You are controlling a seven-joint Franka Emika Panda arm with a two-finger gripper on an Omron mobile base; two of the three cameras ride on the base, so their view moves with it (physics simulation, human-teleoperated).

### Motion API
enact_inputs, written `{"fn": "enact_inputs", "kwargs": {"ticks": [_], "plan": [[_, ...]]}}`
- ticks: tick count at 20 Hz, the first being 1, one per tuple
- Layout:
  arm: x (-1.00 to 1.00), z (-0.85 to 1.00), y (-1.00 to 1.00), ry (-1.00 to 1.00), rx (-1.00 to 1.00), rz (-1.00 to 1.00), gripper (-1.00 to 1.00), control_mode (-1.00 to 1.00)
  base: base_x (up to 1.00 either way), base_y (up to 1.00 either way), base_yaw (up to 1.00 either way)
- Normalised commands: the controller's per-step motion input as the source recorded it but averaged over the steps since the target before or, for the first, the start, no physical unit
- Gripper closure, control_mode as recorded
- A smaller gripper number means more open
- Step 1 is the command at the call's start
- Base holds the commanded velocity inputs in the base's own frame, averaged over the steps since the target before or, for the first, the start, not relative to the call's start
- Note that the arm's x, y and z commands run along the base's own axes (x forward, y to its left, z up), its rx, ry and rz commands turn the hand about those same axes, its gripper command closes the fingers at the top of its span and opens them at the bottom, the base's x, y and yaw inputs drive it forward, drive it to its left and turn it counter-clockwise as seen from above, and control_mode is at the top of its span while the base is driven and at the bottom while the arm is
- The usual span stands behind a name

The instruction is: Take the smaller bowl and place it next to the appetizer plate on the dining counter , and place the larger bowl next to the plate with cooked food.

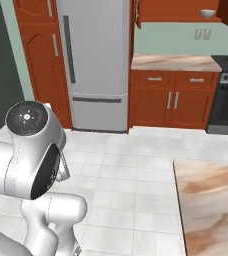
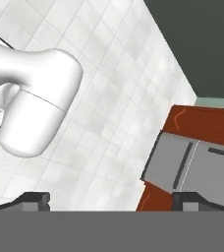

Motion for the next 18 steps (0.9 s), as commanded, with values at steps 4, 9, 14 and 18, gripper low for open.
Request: {"fn": "enact_inputs", "kwargs": {"ticks": [4, 9, 14, 18], "plan": [[0.0, 0.0, 0.0, 0.0, 0.0, 0.0, -1.0, 1.0, 1.0, 0.37, -0.23], [0.0, 0.0, 0.0, 0.0, 0.0, 0.0, -1.0, 1.0, 1.0, 0.07, -0.14], [0.0, 0.0, 0.0, 0.0, 0.0, 0.0, -1.0, 1.0, 1.0, 0.0, -0.02], [0.0, 0.0, 0.0, 0.0, 0.0, 0.0, -1.0, 1.0, 1.0, -0.22, 0.0]]}}
